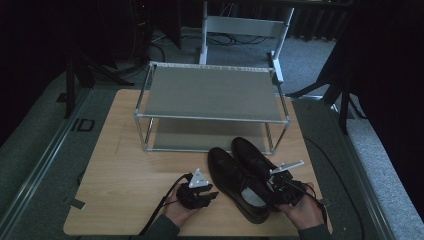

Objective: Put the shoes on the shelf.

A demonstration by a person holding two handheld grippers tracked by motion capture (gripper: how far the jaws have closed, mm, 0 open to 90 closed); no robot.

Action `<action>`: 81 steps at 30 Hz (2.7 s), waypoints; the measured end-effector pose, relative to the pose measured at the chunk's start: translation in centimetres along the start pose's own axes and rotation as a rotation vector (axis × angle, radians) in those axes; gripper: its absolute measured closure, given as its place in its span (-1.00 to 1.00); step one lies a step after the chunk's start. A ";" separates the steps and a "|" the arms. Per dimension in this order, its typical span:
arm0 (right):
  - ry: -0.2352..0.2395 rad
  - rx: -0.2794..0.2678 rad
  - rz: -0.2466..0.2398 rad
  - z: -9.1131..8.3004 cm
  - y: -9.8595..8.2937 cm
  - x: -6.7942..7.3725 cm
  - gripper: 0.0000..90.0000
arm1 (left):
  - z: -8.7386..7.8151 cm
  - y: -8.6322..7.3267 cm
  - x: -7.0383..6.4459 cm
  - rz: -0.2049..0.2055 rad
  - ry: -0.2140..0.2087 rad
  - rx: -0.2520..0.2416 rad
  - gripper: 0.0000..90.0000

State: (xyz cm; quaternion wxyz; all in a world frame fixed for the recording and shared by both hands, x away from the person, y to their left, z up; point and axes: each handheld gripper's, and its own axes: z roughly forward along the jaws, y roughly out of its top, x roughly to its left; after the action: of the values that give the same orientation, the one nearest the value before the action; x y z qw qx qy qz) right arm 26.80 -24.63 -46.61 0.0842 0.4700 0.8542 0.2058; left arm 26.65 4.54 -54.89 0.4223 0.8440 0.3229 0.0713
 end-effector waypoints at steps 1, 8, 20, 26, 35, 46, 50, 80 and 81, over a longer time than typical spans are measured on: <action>-0.009 0.010 0.005 0.1 0.0 0.0 -0.03 | 0.0 0.0 0.0 0.001 -0.001 0.002 0.42; 0.023 0.073 0.038 1.3 -0.6 -0.3 -0.04 | 0.0 0.0 0.0 0.001 0.001 0.001 0.42; 0.042 0.076 0.074 1.2 -0.5 -0.3 0.70 | -0.1 -0.1 0.0 0.002 0.001 -0.003 0.41; 0.018 0.064 0.056 1.2 -0.4 0.0 0.74 | 0.0 -0.1 -0.1 0.005 0.004 0.003 0.41; 0.006 0.044 0.103 1.3 -0.7 0.0 0.68 | 0.0 0.0 0.0 0.005 0.002 0.000 0.40; -0.022 0.032 -0.013 1.4 -0.7 0.8 0.76 | 0.7 0.3 0.2 -0.015 0.023 -0.003 0.39; -0.039 0.027 0.010 1.4 -0.7 1.0 0.79 | 0.9 0.4 0.2 -0.020 0.030 -0.005 0.38; 0.026 -0.148 0.131 0.9 2.1 0.9 0.80 | -2.7 2.1 1.6 -0.049 0.079 -0.126 0.36; 0.022 -0.153 0.126 1.0 2.2 0.9 0.80 | -2.7 2.1 1.6 -0.047 0.080 -0.126 0.35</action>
State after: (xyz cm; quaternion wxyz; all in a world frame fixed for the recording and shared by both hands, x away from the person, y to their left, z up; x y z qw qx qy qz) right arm 28.35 -22.51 -46.55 0.0974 0.5129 0.8056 0.2802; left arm 27.85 6.39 -51.84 0.4631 0.8044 0.3540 0.1150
